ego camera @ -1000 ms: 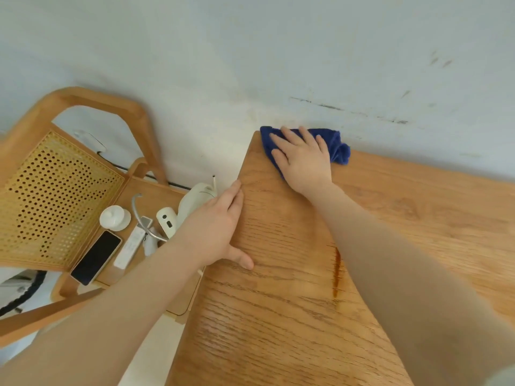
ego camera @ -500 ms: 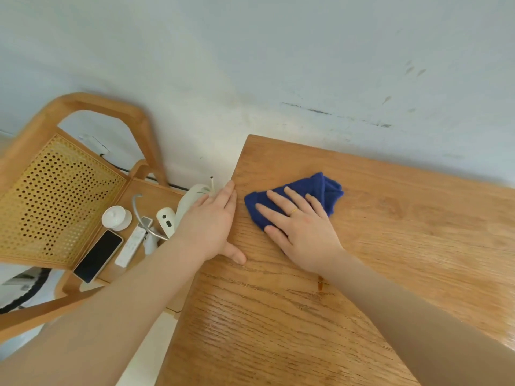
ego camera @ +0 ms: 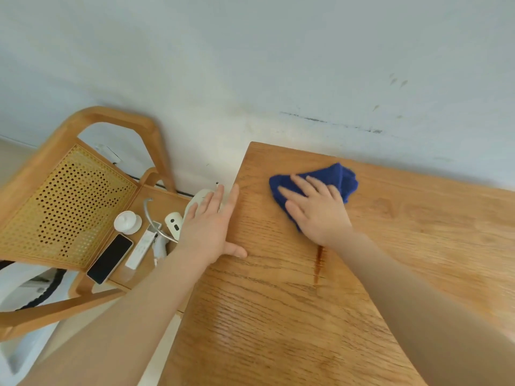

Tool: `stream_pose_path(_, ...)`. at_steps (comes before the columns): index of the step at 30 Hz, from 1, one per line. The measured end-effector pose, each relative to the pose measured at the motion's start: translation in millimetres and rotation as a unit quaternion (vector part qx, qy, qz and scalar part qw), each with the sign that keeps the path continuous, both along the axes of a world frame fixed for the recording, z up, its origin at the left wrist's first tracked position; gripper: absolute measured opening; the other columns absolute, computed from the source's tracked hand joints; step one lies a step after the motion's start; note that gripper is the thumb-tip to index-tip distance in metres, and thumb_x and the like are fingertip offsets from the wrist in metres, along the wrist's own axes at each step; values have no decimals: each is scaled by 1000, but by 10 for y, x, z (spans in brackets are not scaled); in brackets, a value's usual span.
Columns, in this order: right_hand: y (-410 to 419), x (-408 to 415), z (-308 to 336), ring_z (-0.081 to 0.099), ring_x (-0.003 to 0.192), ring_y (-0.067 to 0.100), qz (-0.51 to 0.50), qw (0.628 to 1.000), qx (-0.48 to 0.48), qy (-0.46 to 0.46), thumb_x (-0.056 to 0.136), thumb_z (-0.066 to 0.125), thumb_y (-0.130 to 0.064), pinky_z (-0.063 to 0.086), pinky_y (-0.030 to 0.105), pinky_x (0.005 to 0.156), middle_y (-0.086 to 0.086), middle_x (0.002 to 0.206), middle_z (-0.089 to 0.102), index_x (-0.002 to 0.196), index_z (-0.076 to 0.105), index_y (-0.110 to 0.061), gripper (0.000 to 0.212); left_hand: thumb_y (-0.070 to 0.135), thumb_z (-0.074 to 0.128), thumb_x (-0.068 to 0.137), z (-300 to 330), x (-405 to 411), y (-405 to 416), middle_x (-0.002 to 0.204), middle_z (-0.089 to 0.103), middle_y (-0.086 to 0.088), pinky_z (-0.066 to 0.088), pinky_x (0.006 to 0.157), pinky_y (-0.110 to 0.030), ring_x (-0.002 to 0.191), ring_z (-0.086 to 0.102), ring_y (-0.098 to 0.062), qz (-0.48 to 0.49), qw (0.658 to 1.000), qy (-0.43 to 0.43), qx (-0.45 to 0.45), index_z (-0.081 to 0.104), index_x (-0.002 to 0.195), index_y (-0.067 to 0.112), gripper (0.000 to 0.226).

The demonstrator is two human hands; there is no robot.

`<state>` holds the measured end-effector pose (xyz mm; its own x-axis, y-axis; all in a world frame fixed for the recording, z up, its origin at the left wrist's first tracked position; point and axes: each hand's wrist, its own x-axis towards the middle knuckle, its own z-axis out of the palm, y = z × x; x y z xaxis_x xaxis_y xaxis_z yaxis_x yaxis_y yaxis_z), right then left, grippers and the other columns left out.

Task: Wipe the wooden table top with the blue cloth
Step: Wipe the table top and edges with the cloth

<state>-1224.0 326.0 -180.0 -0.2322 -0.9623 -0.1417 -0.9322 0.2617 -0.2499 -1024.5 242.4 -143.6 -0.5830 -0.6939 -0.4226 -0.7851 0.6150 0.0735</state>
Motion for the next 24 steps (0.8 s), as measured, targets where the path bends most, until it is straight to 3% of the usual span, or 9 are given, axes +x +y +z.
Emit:
stream_pose_path(3,357,57,15,19,137,19,39,999,-1,1,85,4,-58,12,36,102,-11,153,23,138,34,-46,62,52,69,74,87,-19,190,158,-7,-6,17,115,-39,145,7,-25,-16,999,31,-32,-19,147,25,117)
stream_pose_path(7,179,-140,-92,31,133,25,3,998,-61,15,89,15,-51,17,40,98,-6,146,39,133,47,-37,55,54,66,76,29,-90,374,158,-11,-6,15,117,-36,145,6,-23,-46,998,47,-1,-17,147,22,114)
stream_pose_path(9,-71,-399,-137,24,137,24,-64,996,-62,26,94,21,-48,16,43,103,-6,149,34,136,42,-37,47,63,64,71,-36,-114,409,156,-18,-7,7,118,-35,146,-3,-22,-42,998,24,26,-18,147,21,119)
stream_pose_path(13,-380,-777,-114,-1,144,29,-145,989,23,-6,98,21,-42,-5,58,110,-7,156,13,144,21,-42,45,65,65,67,-119,-124,417,154,-25,-4,1,117,-33,145,-14,-19,-22,998,2,59,-14,148,20,122)
stream_pose_path(18,149,-258,-53,-5,143,30,-51,998,25,-2,98,24,-42,-2,60,111,-10,157,4,141,23,-48,43,62,68,67,-94,-172,429,155,-25,-6,5,117,-33,145,-13,-21,-13,997,-13,72,-13,149,19,123)
stream_pose_path(22,685,20,19,-9,144,27,54,997,49,11,83,-4,-54,-6,57,111,-14,157,-1,141,17,-52,62,62,67,68,-75,-191,436,154,-25,-6,7,118,-34,145,-13,-21,-9,997,-15,78,-14,148,18,122)
stream_pose_path(24,692,-49,18,-7,144,25,68,997,43,6,81,-5,-54,-4,57,112,-15,157,2,140,21,-52,65,62,67,68,-81,-193,429,154,-25,-6,7,117,-33,145,-14,-21,-8,997,-9,80,-14,149,19,122)
